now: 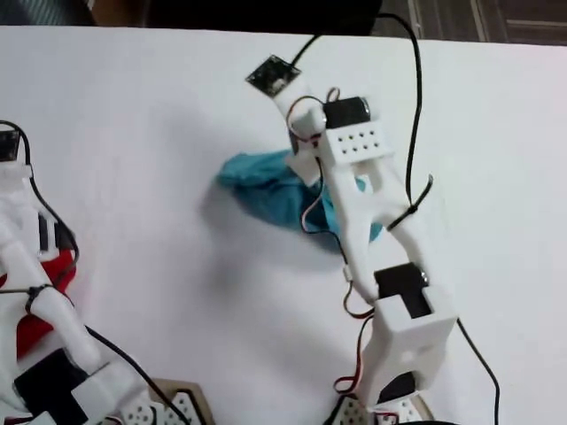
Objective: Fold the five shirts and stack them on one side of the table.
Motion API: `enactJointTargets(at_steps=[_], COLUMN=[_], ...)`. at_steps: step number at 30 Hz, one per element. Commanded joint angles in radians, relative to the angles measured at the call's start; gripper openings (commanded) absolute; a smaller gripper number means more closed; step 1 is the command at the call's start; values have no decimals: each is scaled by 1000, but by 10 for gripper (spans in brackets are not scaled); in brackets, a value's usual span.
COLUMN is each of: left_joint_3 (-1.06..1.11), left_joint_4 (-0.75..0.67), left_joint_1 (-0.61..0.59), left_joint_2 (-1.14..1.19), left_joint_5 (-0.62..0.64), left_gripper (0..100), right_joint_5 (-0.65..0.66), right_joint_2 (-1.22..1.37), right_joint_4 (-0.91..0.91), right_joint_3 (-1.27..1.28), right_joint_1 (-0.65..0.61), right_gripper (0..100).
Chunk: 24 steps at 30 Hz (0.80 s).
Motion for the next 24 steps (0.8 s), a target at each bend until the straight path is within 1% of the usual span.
enactJointTargets(at_steps=[1, 7, 11, 14, 16, 18, 22, 24], left_joint_3=[-41, -41, -41, -41, -41, -41, -41, -41], left_joint_4=[0, 5, 5, 6, 3, 2, 2, 0], left_joint_1=[-2, -2, -2, -2, -2, -2, -2, -2], left_joint_2=[-44, -44, -44, -44, -44, -44, -44, -44], left_joint_5=[-9, -9, -9, -38, -41, -41, -41, -41], left_gripper=[264, 264, 264, 264, 264, 264, 264, 264], right_joint_5=[-2, -2, -2, 2, 11, 48, 68, 115], right_joint_2=[-5, 30, 81, 74, 51, 15, -77, -125], right_joint_4=[5, 12, 68, 133, 196, 252, 274, 274], right_joint_3=[-87, -109, -117, -117, -117, -107, -43, 34], right_joint_1=[22, 41, 36, 5, -33, -71, -97, -102], right_gripper=[176, 176, 176, 176, 176, 173, 173, 174])
